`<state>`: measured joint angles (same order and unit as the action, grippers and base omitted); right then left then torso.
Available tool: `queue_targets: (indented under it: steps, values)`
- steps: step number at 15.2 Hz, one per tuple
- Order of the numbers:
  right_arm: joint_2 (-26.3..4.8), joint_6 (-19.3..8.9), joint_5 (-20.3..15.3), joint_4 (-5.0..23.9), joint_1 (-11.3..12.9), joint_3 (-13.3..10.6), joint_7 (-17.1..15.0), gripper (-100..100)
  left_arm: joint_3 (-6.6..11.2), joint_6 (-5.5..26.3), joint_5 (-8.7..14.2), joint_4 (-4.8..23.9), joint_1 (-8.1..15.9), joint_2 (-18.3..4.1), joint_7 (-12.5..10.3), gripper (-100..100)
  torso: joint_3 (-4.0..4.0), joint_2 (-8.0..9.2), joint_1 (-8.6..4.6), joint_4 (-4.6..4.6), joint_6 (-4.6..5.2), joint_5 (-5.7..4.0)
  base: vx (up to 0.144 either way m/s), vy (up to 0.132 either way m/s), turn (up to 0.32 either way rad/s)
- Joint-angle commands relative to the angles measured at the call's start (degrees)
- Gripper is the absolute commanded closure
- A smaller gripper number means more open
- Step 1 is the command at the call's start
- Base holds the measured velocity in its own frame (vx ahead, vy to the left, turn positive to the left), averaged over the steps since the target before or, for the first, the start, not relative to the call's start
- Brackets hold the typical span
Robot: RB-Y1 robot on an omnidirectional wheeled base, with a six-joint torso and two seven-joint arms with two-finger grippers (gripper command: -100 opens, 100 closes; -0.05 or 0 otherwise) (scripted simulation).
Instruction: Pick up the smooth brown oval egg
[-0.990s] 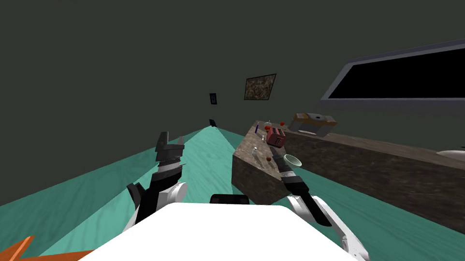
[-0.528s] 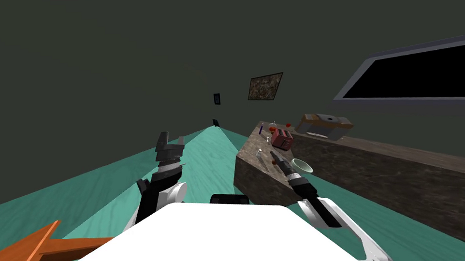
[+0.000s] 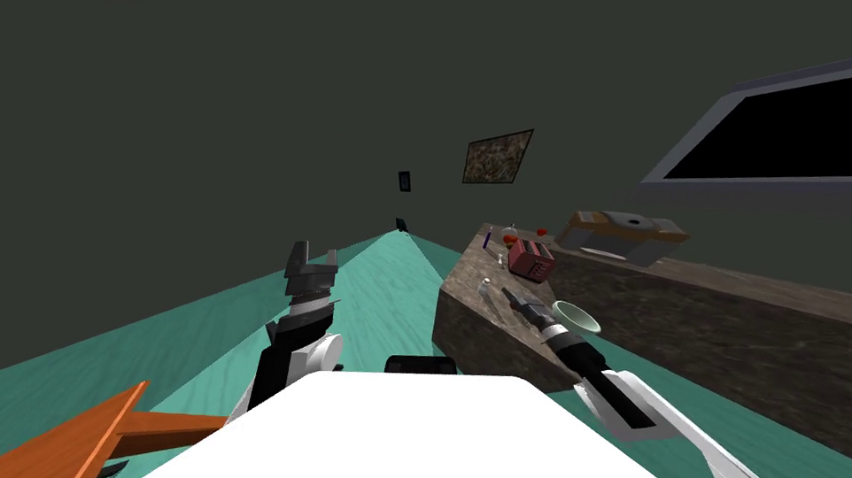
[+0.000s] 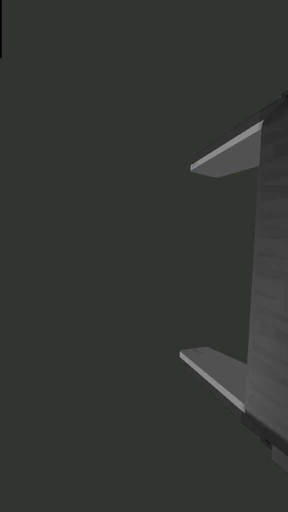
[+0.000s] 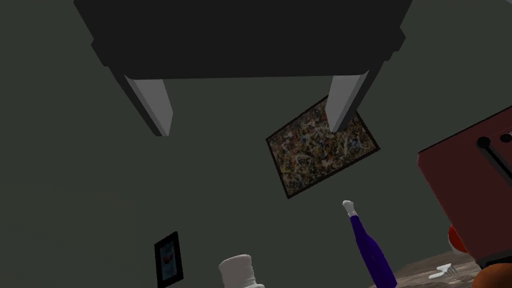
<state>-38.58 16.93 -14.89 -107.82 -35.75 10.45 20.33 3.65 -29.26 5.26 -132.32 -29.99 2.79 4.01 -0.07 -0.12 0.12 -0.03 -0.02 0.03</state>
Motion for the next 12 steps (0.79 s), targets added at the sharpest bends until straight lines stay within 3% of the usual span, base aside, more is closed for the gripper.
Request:
queue_targets:
  steps: [1,12]
  values:
    - [-2.86,-0.68,-2.31,2.07,-0.95,0.93,2.14,-100,0.0,0.0,0.0,0.0,0.0,0.0,0.0,0,0.0,0.0,0.0,0.0,0.0,0.0,0.038,0.035,0.141]
    - [-13.11,-2.88,-11.58,10.89,-5.3,3.22,10.36,-100,0.0,0.0,0.0,0.0,0.0,0.0,0.0,0,-0.01,-0.02,0.0,-0.01,0.01,0.0,0.035,0.033,0.117]
